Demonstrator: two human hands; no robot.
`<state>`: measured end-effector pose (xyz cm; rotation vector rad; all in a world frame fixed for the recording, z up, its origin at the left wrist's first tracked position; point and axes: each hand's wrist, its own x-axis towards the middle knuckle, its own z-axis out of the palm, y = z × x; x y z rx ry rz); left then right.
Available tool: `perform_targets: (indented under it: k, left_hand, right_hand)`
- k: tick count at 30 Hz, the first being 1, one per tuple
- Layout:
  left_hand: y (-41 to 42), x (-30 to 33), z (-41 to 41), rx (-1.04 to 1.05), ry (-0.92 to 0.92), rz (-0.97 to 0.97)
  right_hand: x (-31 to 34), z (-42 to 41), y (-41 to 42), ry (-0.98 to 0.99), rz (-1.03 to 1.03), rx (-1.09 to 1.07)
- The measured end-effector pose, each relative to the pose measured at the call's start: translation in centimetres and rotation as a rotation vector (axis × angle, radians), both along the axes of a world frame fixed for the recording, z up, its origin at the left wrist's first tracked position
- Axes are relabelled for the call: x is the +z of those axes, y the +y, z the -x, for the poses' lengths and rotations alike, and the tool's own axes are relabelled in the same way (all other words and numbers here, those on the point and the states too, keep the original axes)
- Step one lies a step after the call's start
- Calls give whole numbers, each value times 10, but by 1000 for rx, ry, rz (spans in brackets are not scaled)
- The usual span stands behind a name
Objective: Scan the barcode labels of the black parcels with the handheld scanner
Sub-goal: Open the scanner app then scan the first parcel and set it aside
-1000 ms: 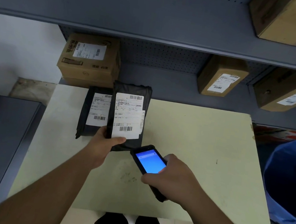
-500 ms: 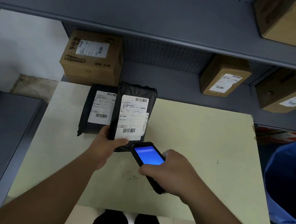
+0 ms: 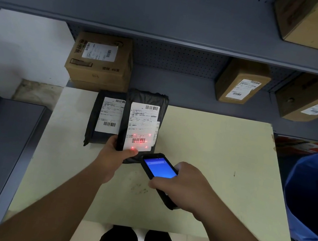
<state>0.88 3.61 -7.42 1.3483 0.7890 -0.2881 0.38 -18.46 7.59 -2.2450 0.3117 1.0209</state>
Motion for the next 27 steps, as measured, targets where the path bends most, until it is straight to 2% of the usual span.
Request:
perform_targets:
  k: [18, 27]
  left_hand:
    - [-8, -3, -1, 10, 36, 10]
    - [-47, 0, -21, -142, 59, 1]
  right_hand:
    - [-5, -2, -13, 4, -50, -82]
    - [-6, -13, -52, -10, -77, -177]
